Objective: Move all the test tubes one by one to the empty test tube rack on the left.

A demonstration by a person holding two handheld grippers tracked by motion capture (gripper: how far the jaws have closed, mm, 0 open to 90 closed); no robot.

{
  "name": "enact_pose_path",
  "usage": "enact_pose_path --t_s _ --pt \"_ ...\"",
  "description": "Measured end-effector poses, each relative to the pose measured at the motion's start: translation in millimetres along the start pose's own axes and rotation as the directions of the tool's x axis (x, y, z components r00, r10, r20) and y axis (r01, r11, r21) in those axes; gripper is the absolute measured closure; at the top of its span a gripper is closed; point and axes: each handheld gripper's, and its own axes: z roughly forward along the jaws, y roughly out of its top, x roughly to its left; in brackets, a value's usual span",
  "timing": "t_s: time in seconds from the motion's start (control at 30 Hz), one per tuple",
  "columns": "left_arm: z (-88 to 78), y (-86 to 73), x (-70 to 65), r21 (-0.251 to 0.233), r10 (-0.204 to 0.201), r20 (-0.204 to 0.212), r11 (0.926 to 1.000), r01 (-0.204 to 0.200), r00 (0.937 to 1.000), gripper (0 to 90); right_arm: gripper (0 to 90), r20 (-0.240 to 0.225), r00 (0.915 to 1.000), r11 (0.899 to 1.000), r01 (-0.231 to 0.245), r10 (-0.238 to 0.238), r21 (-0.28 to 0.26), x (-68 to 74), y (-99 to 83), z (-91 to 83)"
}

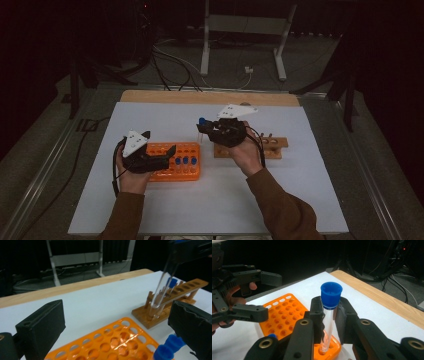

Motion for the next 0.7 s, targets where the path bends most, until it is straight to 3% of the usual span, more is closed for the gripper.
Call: enact_pose_path --t_s 0.23,0.43,0.63,0.7 --pt "6.5 4.4 -4.4 -0.015 0.034 0.02 0.9993 -0.034 0.9992 1.9 77.0 -0.007 1.0 1.0 0.002 -0.002 0.002 4.8 6.2 8.4" --pt "11.9 5.2 -11.7 0.008 0.04 -0.011 0.9992 -0.04 0.9991 3.5 77.0 -0.018 0.9998 1.0 0.009 -0.009 0.01 11.4 9.4 16.2" --pt "15.3 10.0 -16.4 0.008 0.053 0.0 0.9986 -0.053 0.9986 7.9 77.0 -0.036 0.9991 1.0 0.023 -0.023 0.012 20.8 12.6 23.2" --pt "14.6 10.8 -19.3 -0.01 0.079 -0.022 0.9968 -0.079 0.9966 17.2 77.0 -0.041 0.9988 1.0 0.027 -0.026 0.012 23.4 14.0 25.0"
